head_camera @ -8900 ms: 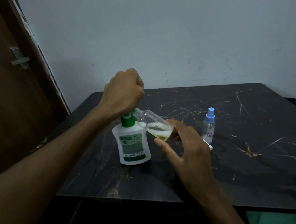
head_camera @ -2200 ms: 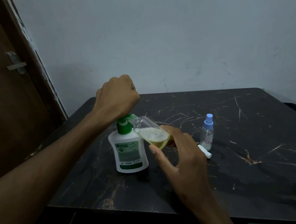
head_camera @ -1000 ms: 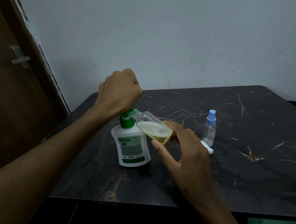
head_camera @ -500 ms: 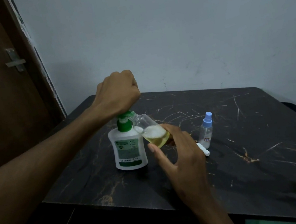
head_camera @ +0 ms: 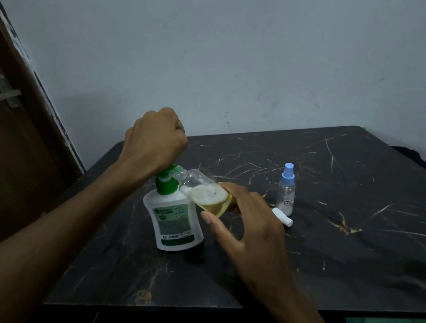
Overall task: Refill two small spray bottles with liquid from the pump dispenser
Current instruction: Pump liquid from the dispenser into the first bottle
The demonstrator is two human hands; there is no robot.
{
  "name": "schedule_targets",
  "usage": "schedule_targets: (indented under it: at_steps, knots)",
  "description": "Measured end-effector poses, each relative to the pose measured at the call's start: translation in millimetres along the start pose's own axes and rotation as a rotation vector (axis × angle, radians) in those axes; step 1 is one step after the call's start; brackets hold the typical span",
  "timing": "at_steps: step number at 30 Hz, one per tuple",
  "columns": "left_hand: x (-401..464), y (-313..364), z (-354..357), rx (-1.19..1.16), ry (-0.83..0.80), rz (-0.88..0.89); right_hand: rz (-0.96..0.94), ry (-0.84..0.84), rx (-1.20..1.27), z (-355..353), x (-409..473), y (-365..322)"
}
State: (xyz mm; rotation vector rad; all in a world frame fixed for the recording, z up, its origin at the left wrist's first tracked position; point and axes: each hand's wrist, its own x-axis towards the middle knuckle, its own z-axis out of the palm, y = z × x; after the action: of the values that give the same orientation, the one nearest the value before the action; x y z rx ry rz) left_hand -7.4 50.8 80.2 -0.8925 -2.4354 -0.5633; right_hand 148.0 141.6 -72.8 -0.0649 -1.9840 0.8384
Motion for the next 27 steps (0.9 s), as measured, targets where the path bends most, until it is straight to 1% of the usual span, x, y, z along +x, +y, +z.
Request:
schedule_targets:
  at_steps: [4,10,13,19,23,27]
  knots:
    - [-0.1,2.3,-3.4,0.032,0.003,0.013,0.005,-0.009,0.002,-0.4,0.2,-0.3]
    - [-0.7,0.7,-0.5,0.017,0.028,0.029,0.021,-0.012,-0.015,0.1,-0.4,-0.8]
    - [-2.7,-1.1,-1.1,0.028,0.013,0.023,0.013,-0.017,-0.016,-0.4,-0.4,-2.2]
    - [-1.7,5.5,-8.3,0.024,0.019,0.036,-0.008,0.022,-0.009,-1.3,0.1,-1.6]
    - [-3.4,0.0,-1.6,0.031,-0.021,0.024,-0.002,-0.014,-0.010,-1.2,0.6,-1.8]
    - [-0.1,3.3,-7.4,0.033,-0.005,0.023,-0.005,-0.018,0.001,-1.8,0.5,-1.7]
